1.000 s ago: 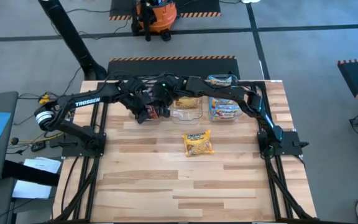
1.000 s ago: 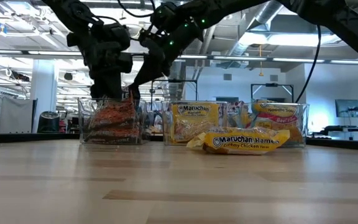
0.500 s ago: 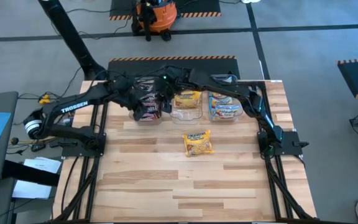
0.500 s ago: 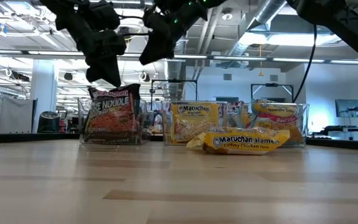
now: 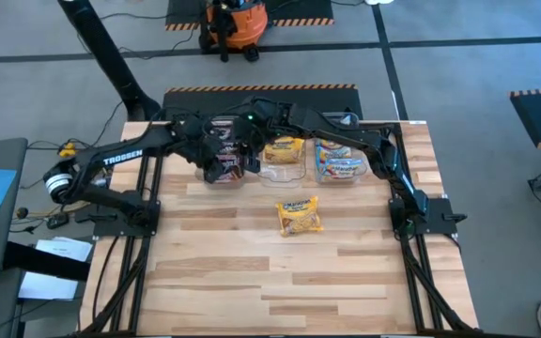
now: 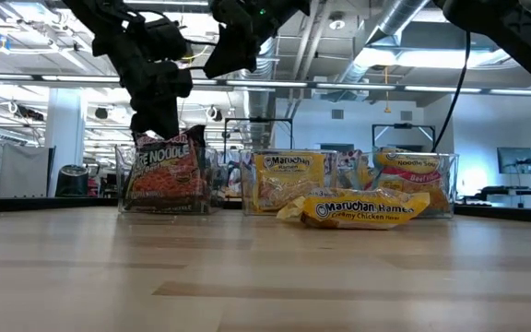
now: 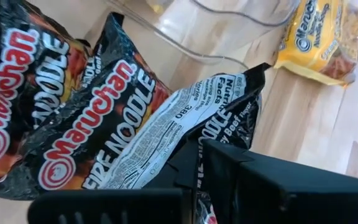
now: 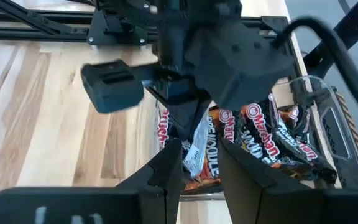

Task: Sort Maruchan noodles
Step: Put the black noodle pack into the left transparent bin

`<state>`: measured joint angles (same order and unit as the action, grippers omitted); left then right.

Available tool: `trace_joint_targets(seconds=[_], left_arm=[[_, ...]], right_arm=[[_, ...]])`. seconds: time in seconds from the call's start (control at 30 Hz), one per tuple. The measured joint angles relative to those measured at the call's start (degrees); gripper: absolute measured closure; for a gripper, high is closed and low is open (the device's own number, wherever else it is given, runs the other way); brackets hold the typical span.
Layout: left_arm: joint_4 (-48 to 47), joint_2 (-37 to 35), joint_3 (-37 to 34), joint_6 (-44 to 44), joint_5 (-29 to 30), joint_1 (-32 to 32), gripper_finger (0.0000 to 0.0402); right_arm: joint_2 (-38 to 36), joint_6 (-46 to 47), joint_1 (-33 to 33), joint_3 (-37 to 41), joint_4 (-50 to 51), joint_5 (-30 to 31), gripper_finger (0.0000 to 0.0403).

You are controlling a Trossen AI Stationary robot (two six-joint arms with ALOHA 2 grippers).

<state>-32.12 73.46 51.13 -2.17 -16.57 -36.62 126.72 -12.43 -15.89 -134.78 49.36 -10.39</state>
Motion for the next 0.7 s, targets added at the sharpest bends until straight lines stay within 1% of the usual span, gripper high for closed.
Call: trace_joint_targets(seconds=[0.2,0.43,0.7], left_arm=[[0.5,2.7,0.0,0.6,0.3,0.0,0.0391],[1.6,1.9,0.0,0.6,1.8,-0.1,0.0391],[0.4,2.4,0.0,1.9,3.0,-0.1,0.0391]], right_arm=[[0.0,0.0,0.1,0.0,-0.1,0.0,0.0275],[0.0,0.0,0.0,0.0,0.3,0.0,0.0275],[0.0,0.0,0.2,0.0,2.2,0.0,0.0275]])
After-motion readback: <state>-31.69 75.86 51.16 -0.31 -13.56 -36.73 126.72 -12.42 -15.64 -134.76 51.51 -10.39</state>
